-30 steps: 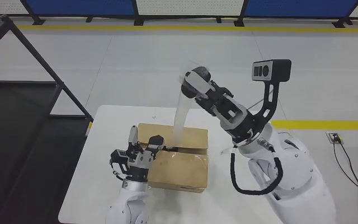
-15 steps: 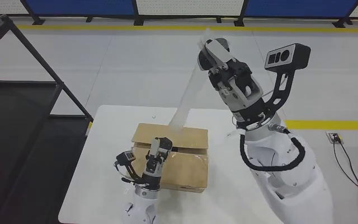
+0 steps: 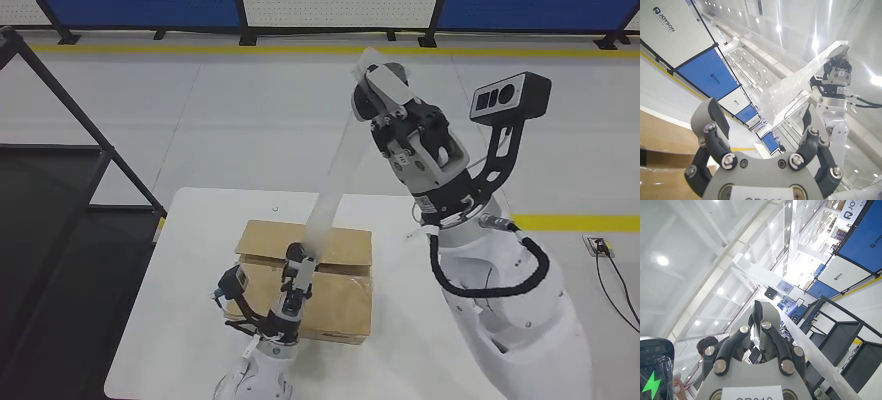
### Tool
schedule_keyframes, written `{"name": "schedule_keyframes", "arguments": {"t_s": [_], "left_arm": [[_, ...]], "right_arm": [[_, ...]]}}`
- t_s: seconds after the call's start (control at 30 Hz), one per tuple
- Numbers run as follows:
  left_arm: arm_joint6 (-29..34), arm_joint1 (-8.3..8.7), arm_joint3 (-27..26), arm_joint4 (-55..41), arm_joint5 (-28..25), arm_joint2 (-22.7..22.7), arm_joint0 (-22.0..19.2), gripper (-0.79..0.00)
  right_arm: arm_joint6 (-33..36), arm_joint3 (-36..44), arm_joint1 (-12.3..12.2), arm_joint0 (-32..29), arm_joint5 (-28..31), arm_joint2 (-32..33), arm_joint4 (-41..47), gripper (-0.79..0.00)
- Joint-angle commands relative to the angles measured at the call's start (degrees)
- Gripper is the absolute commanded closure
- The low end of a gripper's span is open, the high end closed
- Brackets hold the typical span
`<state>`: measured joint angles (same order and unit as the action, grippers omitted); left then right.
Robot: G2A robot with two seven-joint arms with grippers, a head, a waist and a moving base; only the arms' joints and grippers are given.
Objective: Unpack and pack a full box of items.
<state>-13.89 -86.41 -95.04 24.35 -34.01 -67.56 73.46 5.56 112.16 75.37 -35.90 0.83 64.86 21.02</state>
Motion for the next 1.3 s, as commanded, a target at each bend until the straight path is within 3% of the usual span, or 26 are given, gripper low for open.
{"name": "schedule_keyframes", "arguments": {"t_s": [0.0,0.2,0.27,0.33,0.97,1.27], "left_arm": [[0.28,-0.04,0.03,-1.46,-0.29,0.1,-0.18,-0.785],[0.85,-0.24,0.43,-2.91,-0.34,0.91,-1.16,-0.785],[1.27,-0.31,0.49,-4.5,-0.88,1.31,-1.29,-0.329],[1.87,-0.34,0.44,-6.34,-1.24,1.44,-1.3,0.0],[10.9,0.15,-1.87,-17.93,2.03,0.38,0.06,0.0],[18.28,1.07,-9.61,-26.74,8.57,-3.61,2.53,0.0]], "right_arm": [[0.07,0.06,0.12,-0.16,0.02,0.12,0.01,0.0],[0.36,-0.41,0.49,-0.22,0.1,0.34,-0.02,0.0],[0.35,-0.7,0.62,-0.1,0.14,0.48,0.03,0.0],[0.34,-0.93,0.75,-0.04,0.16,0.61,0.07,0.0],[1.85,-1.99,1.59,-1.3,1.24,2.56,0.62,0.0],[5.78,-0.42,1.29,-5.79,-1.35,6.26,4.92,0.0]]}}
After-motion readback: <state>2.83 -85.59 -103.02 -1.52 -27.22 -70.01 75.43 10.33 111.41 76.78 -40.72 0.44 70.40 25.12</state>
